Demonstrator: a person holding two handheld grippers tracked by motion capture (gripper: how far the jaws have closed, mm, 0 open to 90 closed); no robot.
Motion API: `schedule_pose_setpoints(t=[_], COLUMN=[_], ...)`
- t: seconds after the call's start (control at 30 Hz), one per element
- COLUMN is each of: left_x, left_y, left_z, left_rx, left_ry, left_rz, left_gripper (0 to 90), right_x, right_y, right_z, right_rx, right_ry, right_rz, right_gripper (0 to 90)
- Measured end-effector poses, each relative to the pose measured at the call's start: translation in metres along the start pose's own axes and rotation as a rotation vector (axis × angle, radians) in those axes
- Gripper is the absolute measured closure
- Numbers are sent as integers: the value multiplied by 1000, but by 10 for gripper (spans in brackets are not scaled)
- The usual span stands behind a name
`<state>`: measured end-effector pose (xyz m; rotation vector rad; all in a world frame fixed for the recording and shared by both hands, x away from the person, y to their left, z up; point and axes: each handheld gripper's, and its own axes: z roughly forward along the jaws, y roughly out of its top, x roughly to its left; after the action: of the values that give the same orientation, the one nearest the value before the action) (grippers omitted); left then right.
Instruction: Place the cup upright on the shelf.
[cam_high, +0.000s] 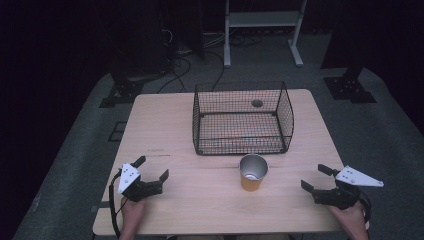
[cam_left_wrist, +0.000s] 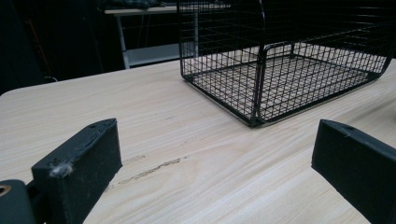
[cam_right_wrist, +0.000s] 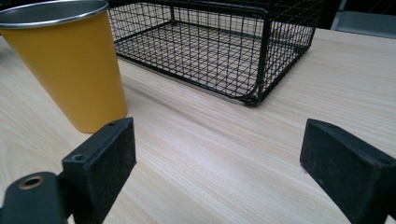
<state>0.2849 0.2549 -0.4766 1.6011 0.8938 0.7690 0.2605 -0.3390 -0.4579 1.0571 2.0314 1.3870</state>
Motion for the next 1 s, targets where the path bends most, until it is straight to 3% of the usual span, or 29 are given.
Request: schedule_pose_setpoints(t=[0.4,0.5,1.0], left_x=[-1,-1,0], left_y=[0,0,0], left_z=[0,0,-1], left_rx=[2,2,-2], left_ry=[1,1,-2], left_rz=[7,6,4], left_gripper=[8,8,8], right_x=[8,12,27], right_y=[3,6,13], right_z=[2,4,5], right_rx=[9,18,28], right_ry=[41,48,117], right_rz=[-15,-28,-46], right_gripper=[71,27,17])
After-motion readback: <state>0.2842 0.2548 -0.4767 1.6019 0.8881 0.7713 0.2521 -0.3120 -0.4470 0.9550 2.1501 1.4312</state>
